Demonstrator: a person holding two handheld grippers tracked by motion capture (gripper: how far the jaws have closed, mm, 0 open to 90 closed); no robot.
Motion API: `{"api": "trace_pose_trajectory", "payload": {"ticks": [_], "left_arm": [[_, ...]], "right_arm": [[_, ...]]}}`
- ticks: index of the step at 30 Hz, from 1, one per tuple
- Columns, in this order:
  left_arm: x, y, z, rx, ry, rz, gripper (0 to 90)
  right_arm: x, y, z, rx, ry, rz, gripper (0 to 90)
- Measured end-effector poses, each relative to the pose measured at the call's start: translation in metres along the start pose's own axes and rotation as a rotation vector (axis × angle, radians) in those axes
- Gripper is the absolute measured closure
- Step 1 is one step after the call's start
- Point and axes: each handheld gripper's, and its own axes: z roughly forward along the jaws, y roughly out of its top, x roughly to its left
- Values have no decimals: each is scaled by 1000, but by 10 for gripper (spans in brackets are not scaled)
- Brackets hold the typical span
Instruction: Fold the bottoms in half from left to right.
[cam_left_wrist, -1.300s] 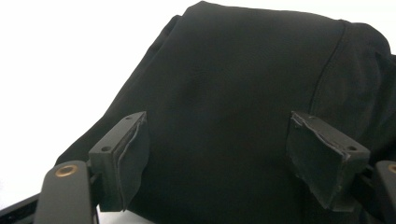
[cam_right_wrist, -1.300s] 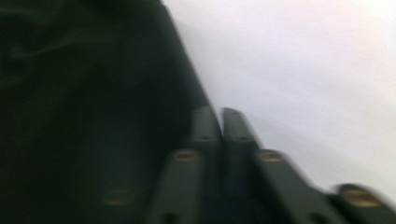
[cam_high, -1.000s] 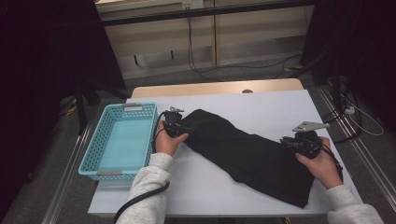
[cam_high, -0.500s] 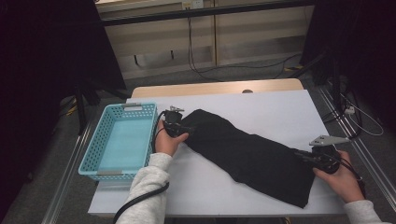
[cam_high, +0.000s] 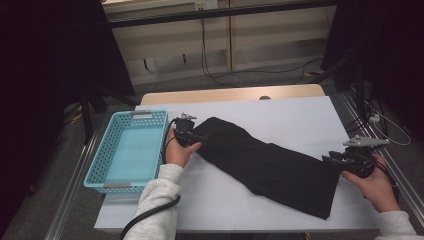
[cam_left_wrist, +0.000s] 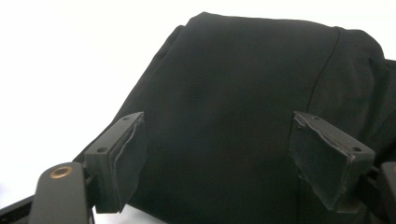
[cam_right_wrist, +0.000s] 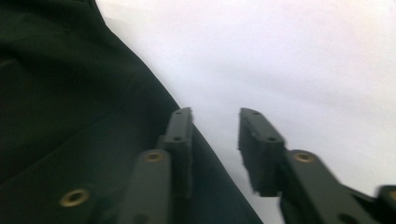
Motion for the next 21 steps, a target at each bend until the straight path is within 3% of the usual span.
{"api": "trace_pose_trajectory", "payload": {"ticks": [2, 6, 7, 9, 11, 15, 19, 21], "left_arm": [[1, -1, -1, 2, -3, -5, 203], [1, -1, -1, -9, 0, -6, 203], [2, -1, -2, -9, 5, -6, 203], [3, 0, -2, -12, 9, -6, 203], [4, 1, -2, -19, 17, -8, 203], [4, 9, 1, -36, 20, -9, 201], [5, 14, 6, -47, 19, -8, 194], [7, 15, 10, -40, 20, -17, 192]], "right_arm": [[0, -5, 2, 27, 9, 3, 535], [2, -13, 5, 77, -5, -1, 546], [1, -14, 6, 85, -7, 10, 575], [1, -17, 5, 71, 31, 19, 802], [4, -19, 4, 74, 54, 38, 876], [1, -18, -3, 98, 38, 26, 886], [-13, -25, -17, 90, 8, 53, 886], [-18, -29, -19, 87, 26, 67, 875]]}}
